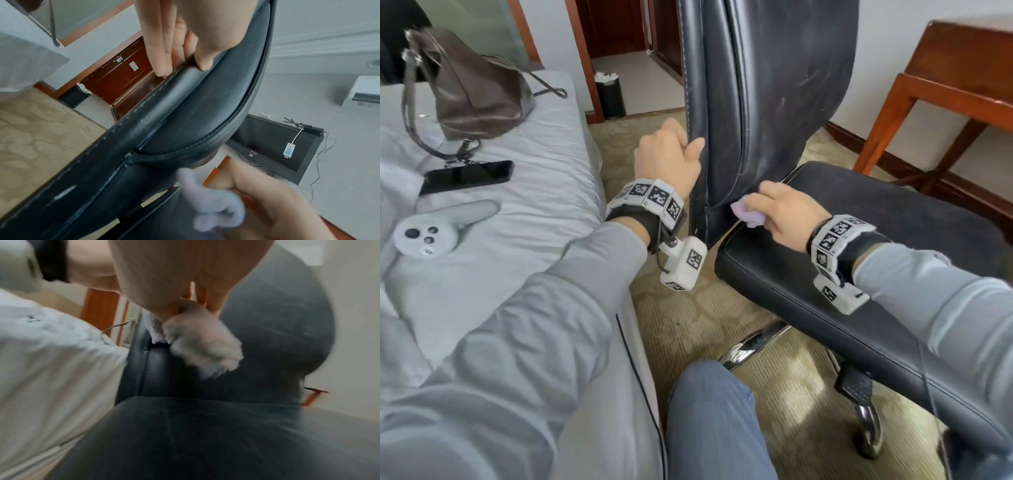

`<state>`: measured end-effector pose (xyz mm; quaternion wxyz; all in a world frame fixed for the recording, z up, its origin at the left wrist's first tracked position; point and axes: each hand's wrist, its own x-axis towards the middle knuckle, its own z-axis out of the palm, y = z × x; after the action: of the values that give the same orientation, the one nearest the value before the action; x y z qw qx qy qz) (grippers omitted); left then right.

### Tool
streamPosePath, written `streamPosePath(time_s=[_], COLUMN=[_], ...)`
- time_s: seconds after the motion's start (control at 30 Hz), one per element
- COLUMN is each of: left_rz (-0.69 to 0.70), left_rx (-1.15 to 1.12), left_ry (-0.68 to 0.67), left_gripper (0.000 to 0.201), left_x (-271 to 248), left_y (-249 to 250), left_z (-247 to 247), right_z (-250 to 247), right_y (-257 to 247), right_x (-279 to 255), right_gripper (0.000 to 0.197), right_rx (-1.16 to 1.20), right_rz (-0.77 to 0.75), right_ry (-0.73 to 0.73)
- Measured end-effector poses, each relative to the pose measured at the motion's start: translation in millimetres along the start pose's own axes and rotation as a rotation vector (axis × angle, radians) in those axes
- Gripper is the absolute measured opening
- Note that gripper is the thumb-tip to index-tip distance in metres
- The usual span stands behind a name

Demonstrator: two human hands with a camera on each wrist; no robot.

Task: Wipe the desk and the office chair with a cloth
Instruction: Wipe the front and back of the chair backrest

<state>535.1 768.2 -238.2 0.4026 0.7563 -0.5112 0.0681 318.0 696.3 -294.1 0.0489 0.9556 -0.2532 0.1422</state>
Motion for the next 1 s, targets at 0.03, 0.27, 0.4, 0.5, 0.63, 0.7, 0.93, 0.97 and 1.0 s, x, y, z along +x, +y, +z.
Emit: streamPosePath(time_s=[0.03,0.27,0.4,0.5,0.63,0.7,0.93,0.97,1.0], left_rz=[-0.005,-0.120,-0.148,-0.171,-0.188,-0.199,-0.243,-0.257,-0.266], left_rx=[0.020,0.056,0.082,0.094,0.109,0.128,0.170,0.170,0.169], left_ry=[-0.009,-0.035,-0.013,-0.003,-0.002,-0.007,0.003,0.003,0.000], left_gripper=[0.030,0.028,0.027,0.028,0.028,0.027,0.030,0.031,0.031], left_x=[1.9,17.2,16.1,13.6,11.6,12.9,14.8,15.5,15.5], left_y=[1.2,15.3,15.8,13.7,17.3,21.6,27.3,27.5,27.2], left_z=[-0.2,7.1,9.1,9.1,12.1,13.4,15.9,16.0,16.1], right_z=[-6.6,-86.9,-72.1,-29.0,17.8,13.6,-38.9,-32.8,-27.5], right_y=[8.2,43.7,16.4,1.6,15.0,30.0,10.4,-3.3,-14.1], right_x=[-7.5,5.4,53.3,61.8,29.8,22.2,61.9,63.9,61.1], right_gripper=[0.021,0.019,0.010,0.026,0.010,0.017,0.028,0.028,0.029], right_rx=[0.049,0.279,0.351,0.322,0.348,0.450,0.658,0.648,0.652], right_rz=[0.107,0.433,0.300,0.398,0.383,0.514,0.798,0.745,0.698], right_ry=[0.033,0.545,0.586,0.436,0.032,0.135,0.344,0.313,0.290])
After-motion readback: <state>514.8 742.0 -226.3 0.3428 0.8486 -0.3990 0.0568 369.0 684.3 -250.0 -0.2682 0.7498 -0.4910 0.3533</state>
